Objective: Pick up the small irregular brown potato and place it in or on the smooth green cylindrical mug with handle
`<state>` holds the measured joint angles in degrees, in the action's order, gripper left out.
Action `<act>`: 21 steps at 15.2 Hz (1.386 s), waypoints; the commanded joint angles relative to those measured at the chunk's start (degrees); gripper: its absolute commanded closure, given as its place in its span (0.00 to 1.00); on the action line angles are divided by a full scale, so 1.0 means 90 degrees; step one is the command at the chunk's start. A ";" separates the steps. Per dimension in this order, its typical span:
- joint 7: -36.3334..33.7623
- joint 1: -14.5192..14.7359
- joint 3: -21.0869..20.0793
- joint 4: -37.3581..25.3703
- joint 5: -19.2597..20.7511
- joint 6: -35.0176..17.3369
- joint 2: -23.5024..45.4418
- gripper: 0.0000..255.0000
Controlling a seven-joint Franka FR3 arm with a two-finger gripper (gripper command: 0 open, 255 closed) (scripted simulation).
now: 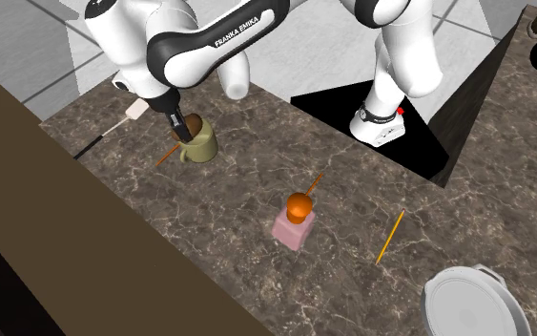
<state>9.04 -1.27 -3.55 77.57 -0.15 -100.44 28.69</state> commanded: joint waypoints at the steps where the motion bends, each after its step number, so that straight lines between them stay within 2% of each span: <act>1: 0.0000 0.0000 0.0000 0.0000 0.0000 -0.0003 0.0001 1.00; 3: 0.0000 0.0000 0.0000 0.0000 0.0000 -0.0003 0.0001 1.00; 4: 0.0000 0.0000 0.0000 0.0000 0.0000 -0.0003 0.0001 0.00; 9: 0.0000 0.0000 0.0000 0.0001 0.0000 -0.0003 0.0001 0.00; 13: -0.0004 0.0006 0.0002 -0.1015 0.0007 0.0880 0.0133 0.00; 21: -0.0004 0.0006 0.0002 -0.1015 0.0007 0.0879 0.0133 0.00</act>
